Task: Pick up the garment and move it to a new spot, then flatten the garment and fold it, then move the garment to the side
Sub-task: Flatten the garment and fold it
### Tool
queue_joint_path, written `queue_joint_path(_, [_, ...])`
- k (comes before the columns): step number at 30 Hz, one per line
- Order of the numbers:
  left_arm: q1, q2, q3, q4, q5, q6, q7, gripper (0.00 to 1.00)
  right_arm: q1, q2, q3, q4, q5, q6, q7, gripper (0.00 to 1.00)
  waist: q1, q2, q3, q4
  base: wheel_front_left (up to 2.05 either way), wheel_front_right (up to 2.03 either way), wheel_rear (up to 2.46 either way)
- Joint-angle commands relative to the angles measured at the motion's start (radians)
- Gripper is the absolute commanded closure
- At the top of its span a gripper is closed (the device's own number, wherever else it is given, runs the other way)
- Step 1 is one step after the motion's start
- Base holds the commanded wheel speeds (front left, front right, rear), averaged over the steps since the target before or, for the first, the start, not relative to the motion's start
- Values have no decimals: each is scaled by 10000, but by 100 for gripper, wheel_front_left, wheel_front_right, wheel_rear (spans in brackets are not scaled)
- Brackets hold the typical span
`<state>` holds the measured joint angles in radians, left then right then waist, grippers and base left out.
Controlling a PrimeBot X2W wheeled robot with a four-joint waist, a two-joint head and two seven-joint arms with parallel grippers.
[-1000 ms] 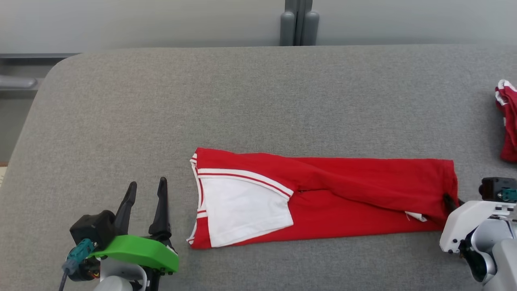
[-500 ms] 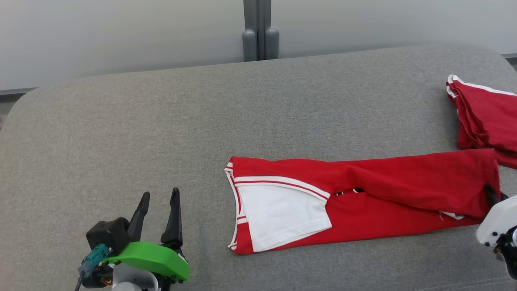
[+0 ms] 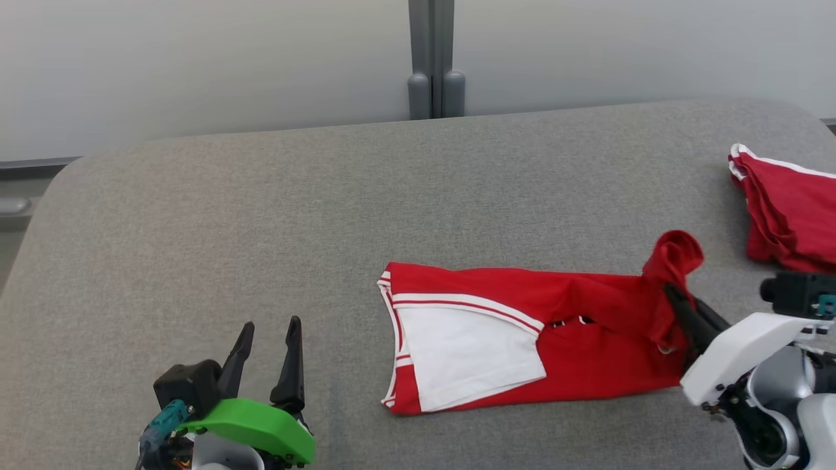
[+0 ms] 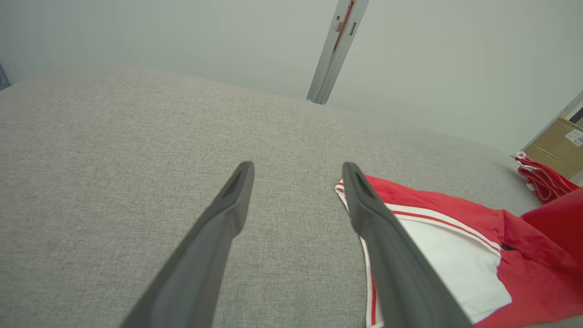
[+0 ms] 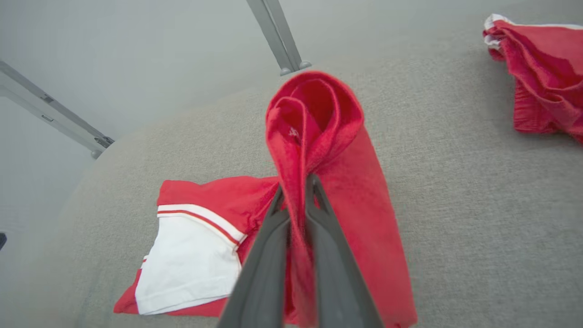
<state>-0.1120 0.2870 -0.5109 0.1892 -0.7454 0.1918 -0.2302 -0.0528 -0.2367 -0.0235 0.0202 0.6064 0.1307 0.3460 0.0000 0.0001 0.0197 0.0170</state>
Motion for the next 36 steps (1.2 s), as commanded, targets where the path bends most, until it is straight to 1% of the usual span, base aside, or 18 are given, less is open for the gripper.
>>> queue_joint_path(1, [107, 38, 7, -5, -10, -66, 9, 0, 38, 142, 240, -193, 121, -3, 80, 100, 0, -1, -77, 250, 0, 0, 0])
queue_joint_path(5, [49, -17, -53, 4, -22, -70, 32, 0, -303, 498, 963, -265, 277, -3, 141, 100, 0, -1, -84, 551, 0, 0, 0])
queue_joint_path(10, [-145, -103, -160, 32, -2, -135, 39, 0, -834, 879, 1904, 333, 356, -3, 5, 100, 0, -1, -21, 983, 0, 0, 0])
queue_joint_path(19, [-478, -275, -277, 184, 64, -256, -10, 0, -2037, 1511, 3001, 2179, 573, -3, -727, 100, 0, -1, 257, 1674, 0, 0, 0])
queue_joint_path(24, [-657, -377, -337, 296, 98, -338, -42, 0, -2614, 1684, 3438, 3264, 704, -3, -1049, 100, 0, -1, 409, 1945, 0, 0, 0])
queue_joint_path(30, [-793, -502, -348, 450, 110, -398, -106, 0, -3152, 1783, 3984, 4458, 918, -3, -1369, 100, 0, -1, 500, 2055, 0, 0, 0])
queue_joint_path(31, [-814, -515, -341, 476, 107, -409, -122, 0, -3223, 1802, 4130, 4628, 1019, -3, -1389, 81, 0, -1, 510, 2050, 0, 0, 0])
queue_joint_path(32, [-829, -524, -333, 490, 106, -416, -125, 0, -3282, 1816, 4215, 4709, 1072, -3, -1435, 69, 0, -1, 516, 2040, 0, 0, 0])
queue_joint_path(33, [-843, -535, -326, 510, 103, -408, -139, 0, -3371, 1822, 4349, 4815, 1159, -3, -1518, 26, 0, -1, 524, 2024, 0, 0, 0])
queue_joint_path(34, [-848, -545, -318, 527, 101, -420, -150, 0, -3443, 1826, 4442, 4892, 1211, -3, -1583, 0, 0, -1, 531, 2005, 0, 0, 0])
queue_joint_path(36, [-871, -572, -328, 558, 114, -443, -161, 0, -3566, 1836, 4772, 4964, 1387, -3, -1735, 0, 0, -1, 545, 1954, 0, 0, 0])
